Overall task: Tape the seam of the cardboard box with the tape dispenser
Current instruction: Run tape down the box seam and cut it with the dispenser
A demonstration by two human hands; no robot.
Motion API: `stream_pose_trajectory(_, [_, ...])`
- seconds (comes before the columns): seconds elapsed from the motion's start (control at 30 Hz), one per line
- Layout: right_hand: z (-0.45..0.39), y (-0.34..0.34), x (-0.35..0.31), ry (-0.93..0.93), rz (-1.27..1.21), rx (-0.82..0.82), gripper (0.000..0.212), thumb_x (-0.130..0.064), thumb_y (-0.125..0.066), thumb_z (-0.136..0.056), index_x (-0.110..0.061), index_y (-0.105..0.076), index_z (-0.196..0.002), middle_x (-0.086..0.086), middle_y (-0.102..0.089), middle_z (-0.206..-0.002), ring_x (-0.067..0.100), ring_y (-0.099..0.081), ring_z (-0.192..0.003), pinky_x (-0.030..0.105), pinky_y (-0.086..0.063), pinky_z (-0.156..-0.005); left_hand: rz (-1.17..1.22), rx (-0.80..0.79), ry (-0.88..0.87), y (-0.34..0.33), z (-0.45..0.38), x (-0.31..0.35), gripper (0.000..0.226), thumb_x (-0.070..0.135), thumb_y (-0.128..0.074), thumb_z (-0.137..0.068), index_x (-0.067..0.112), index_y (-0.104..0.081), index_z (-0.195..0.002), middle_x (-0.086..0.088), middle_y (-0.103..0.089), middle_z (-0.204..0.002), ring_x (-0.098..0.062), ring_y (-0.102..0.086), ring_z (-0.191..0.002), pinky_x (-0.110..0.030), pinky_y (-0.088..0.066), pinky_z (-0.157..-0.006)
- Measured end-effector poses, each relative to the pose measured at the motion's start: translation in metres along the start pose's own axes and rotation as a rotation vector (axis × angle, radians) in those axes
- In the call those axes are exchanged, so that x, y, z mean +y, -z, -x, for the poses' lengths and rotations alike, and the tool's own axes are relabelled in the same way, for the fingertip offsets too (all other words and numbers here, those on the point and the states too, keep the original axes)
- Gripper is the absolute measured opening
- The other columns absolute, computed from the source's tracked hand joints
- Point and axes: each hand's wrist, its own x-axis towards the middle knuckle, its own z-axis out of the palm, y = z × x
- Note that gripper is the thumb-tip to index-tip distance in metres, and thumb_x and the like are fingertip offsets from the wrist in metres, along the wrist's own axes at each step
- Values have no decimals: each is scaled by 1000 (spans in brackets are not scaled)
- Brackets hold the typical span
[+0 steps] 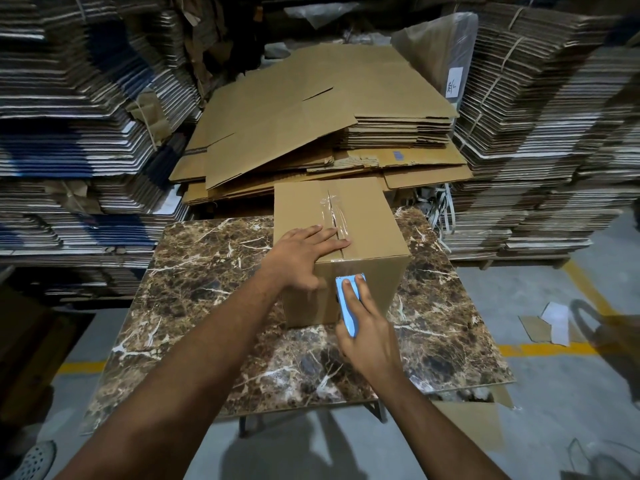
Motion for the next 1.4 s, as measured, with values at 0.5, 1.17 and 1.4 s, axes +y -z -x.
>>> stream_pose_trajectory(0.5, [24, -25, -2, 45, -22, 190, 82, -22, -63, -87, -21, -22, -158, 2, -15, -167, 26, -69, -95, 34, -56, -76, 81, 27, 64, 0, -4, 3, 62, 77, -26, -90, 57, -22, -149, 18, -21, -165, -15, -17, -154, -48, -19, -122])
stream_pose_trajectory(1.17, [-5, 12, 13, -92, -689, -9, 68, -9, -68, -86, -33, -47, -147, -13, -34, -160, -2, -39, -140, 4, -36, -101, 96, 77, 134, -3, -7, 15, 63, 78, -38, -86, 54, -33, -144, 16, -27, -164, -15, -21, -153, -46, -21, -122])
stream_pose_trajectory(1.4, [-24, 37, 16, -190, -877, -158, 70, -3, -75, -78, -26, -56, -141, -13, -46, -150, 4, -49, -133, 17, -52, -94, 60, 75, 132, -3, -6, 17, 61, 75, -37, -89, 53, -30, -146, 16, -26, -164, -16, -21, -153, -47, -21, -123])
